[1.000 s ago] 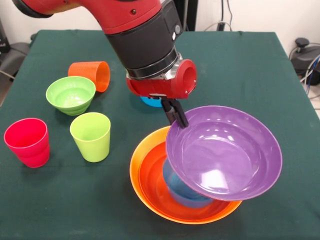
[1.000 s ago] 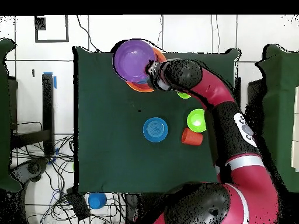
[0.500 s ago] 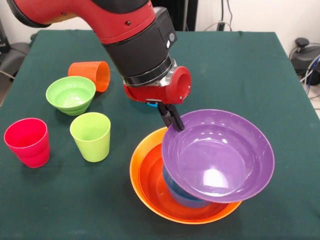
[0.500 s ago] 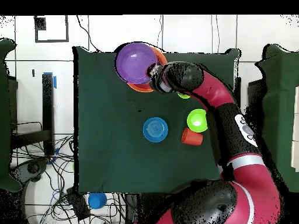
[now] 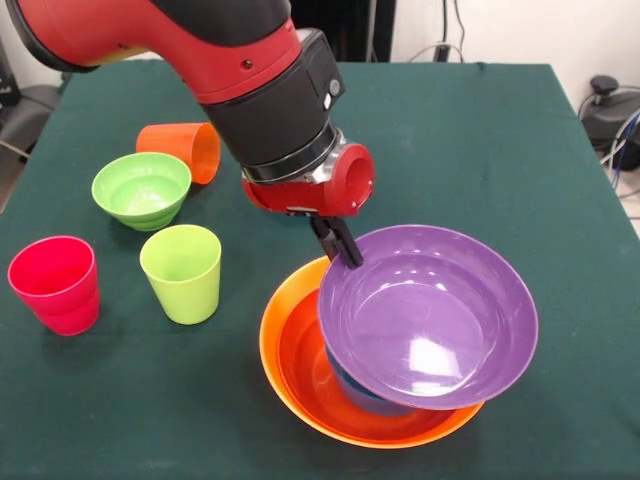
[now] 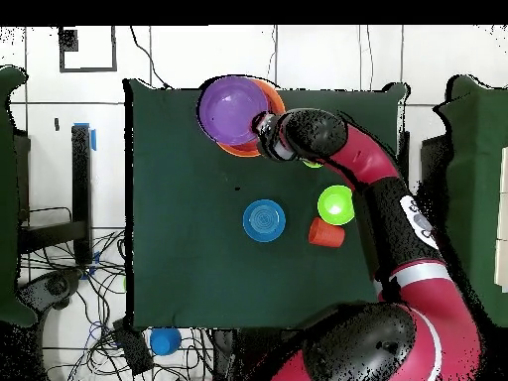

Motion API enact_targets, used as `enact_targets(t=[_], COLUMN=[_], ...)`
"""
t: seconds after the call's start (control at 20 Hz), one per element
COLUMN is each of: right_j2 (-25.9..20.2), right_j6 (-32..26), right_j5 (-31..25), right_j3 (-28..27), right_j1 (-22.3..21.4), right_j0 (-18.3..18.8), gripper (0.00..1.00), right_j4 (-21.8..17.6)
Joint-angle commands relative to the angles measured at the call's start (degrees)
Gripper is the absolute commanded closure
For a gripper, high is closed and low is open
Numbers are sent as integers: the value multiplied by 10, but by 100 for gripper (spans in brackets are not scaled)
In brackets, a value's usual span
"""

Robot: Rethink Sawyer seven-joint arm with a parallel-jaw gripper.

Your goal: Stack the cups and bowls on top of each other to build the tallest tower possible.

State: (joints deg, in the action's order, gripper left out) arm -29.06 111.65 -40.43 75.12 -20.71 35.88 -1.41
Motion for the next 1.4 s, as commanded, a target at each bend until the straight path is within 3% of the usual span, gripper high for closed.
enact_targets(t=[0.05,0.85,1.4], right_j2=[-40,-50,-58], right_j6=[-94,-119,-105], right_j5=[-12,-58,-33], right_j3=[-2,-34,-6], right_j1=[2,14,17], right_j0=[9,30,38], gripper=[100,100,100], right_j4=[-35,-56,-68])
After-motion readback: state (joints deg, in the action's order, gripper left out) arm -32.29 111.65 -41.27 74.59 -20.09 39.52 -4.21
